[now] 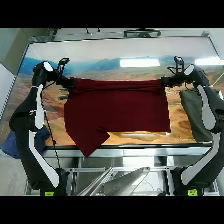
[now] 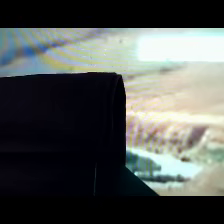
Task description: Fold the shirts.
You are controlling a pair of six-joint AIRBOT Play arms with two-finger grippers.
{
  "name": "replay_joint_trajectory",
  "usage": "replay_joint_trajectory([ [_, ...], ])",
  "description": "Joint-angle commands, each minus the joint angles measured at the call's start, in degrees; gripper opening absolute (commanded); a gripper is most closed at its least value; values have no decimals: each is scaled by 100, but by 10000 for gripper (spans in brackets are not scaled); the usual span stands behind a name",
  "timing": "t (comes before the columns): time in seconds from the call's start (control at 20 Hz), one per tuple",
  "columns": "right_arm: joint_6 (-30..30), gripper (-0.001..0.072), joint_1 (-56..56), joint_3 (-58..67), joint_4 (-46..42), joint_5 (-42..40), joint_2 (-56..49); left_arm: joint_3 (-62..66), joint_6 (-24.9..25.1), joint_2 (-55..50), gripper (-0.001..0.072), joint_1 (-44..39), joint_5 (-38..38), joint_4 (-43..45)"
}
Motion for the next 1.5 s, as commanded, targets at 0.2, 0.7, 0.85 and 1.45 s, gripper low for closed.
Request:
replay_joint_trajectory([
  [0.2, 81, 14, 26, 7, -264, -33, 4, 9, -72, -7, 19, -7, 28, 151],
  [0.7, 94, 503, -57, 39, -350, 1029, 1058, 11, -632, 918, 342, 236, -1261, 146],
  [0.85, 570, 502, -232, -26, -356, 2168, 1574, -407, -984, 1521, 339, 415, -1921, 129],
  [1.45, 960, 377, -474, -5250, -804, 1550, 4774, -6752, -1580, 6339, 214, 439, -741, 120],
])
